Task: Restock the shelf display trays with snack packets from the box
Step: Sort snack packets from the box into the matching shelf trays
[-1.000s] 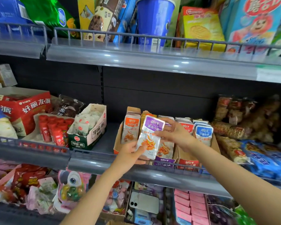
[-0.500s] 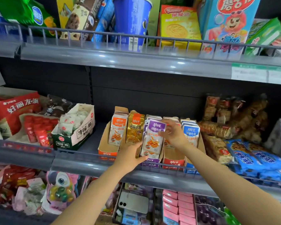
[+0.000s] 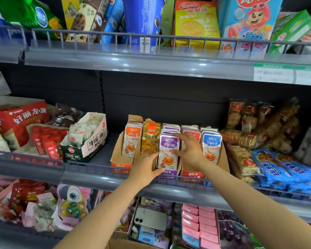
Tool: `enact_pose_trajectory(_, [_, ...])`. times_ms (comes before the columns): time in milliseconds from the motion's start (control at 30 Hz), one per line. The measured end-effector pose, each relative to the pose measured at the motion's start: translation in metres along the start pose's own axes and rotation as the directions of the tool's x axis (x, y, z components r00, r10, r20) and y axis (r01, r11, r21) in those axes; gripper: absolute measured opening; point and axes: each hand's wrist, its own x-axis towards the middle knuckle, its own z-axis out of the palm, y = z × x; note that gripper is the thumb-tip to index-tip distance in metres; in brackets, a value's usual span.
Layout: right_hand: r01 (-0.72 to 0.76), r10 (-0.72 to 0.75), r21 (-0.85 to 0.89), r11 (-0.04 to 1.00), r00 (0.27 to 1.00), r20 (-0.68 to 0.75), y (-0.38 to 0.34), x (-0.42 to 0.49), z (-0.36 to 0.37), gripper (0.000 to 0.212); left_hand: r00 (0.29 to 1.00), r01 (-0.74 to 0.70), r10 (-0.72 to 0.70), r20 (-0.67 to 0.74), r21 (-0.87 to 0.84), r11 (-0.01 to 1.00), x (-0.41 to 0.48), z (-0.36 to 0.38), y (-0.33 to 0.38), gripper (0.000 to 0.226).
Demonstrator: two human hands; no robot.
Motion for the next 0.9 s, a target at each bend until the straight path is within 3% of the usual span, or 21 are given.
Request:
enact_pose_trajectory(133, [0.012, -0.012, 0.012, 1.0, 1.0, -0.009, 0.001, -0.01, -0.007, 0.059, 1.0, -0.02, 0.02, -0.012, -0.007, 1.0, -0.009, -0.003, 0.004, 0.065])
enact_pose_trajectory(367, [0.159, -0.162, 0.11, 0.981, 0.987, 0.015, 0.001, -0.06, -0.025, 0.057, 0.991, -0.098, 0.102, -0.087, 0.046, 0.994, -0.054, -0.014, 0.007, 0.064])
enact_pose_trajectory(500, [0.19, -0.201, 0.153, 0.97, 0.977, 0.067, 0.005, -0.107, -0.022, 0.057, 0.995, -0.095, 0.1, -0.028, 0.151, 0.984, -0.093, -0.007, -0.004, 0.068])
enact_pose_trajectory(700, [0.075, -0.135, 0.224, 0.972, 0.955, 0.264, 0.024, -0.193, 0.017, 0.056, 0.992, -0.036, 0.014, 0.123, 0.178, 0.983, -0.158, 0.031, -0.038, 0.069])
enact_pose_trajectory(833, [-0.027, -0.065, 0.225, 0.974, 0.919, 0.389, 0.045, -0.245, 0.063, 0.053, 0.964, 0.032, -0.093, 0.248, 0.237, 0.971, -0.197, 0.064, -0.07, 0.099])
enact_pose_trajectory(900, [-0.119, 0.004, 0.226, 0.967, 0.891, 0.455, 0.055, -0.267, 0.089, 0.052, 0.941, 0.073, -0.165, 0.295, 0.3, 0.951, -0.21, 0.083, -0.086, 0.086])
